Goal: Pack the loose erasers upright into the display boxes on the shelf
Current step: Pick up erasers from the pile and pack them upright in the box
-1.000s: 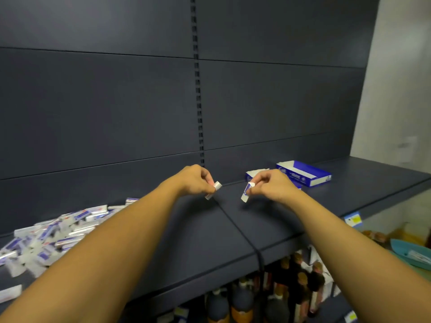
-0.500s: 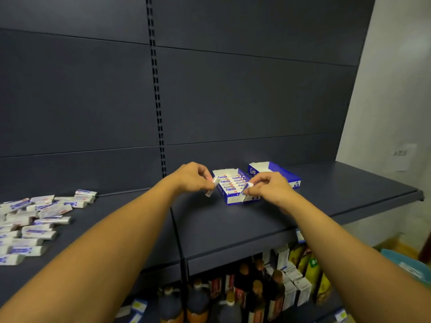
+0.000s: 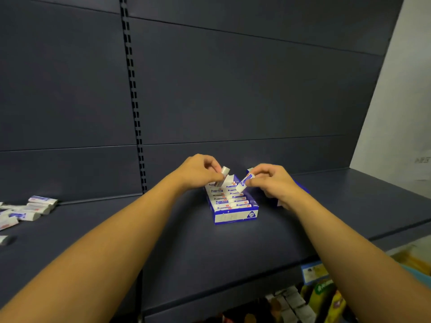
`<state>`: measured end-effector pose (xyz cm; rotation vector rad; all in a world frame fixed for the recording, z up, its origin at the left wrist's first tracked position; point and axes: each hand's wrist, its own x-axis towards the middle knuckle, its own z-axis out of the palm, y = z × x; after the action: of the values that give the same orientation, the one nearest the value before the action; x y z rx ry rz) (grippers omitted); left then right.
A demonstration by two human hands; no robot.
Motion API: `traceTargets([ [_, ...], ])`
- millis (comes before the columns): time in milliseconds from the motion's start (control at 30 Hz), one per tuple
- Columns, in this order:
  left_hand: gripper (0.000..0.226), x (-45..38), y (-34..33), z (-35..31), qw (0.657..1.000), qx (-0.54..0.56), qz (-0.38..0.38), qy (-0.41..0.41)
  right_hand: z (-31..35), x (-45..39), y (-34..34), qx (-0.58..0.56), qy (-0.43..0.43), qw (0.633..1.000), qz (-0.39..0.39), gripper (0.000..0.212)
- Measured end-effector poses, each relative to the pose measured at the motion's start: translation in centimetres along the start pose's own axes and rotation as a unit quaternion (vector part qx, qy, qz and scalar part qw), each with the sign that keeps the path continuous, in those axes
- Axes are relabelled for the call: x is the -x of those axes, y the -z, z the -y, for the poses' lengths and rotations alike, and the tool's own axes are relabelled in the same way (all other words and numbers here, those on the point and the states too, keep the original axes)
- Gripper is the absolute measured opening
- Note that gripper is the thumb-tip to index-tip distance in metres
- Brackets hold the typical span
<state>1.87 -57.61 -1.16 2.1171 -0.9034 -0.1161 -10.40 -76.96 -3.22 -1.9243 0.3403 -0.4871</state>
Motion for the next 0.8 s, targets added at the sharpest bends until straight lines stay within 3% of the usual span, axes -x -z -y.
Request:
traceTargets([
  [267,0.008,-1.5,-2.9,3.6,0.987,0.112,-0.113,0.025,-2.1,-5.5,0.2,-0.027,0.033,0.995,0.088,0.013],
  [433,0.008,-2.2,-4.2,5.3,0.972,0.142,-0.181,0.044,-2.9,-7.9,-0.8,-0.002,0.098,0.981,0.169,0.014],
  [633,0.015,-3.9,-5.4,6.2,0.965,0.137,-0.223,0.013,-3.6,-9.0,-1.4,0.017,0.151,0.961,0.231,0.017],
  [800,0.010,-4.7,-6.3,6.5,0.941,0.131,-0.312,-0.022,-3.0,-8.3,-1.6,0.033,0.169,0.952,0.253,0.020],
])
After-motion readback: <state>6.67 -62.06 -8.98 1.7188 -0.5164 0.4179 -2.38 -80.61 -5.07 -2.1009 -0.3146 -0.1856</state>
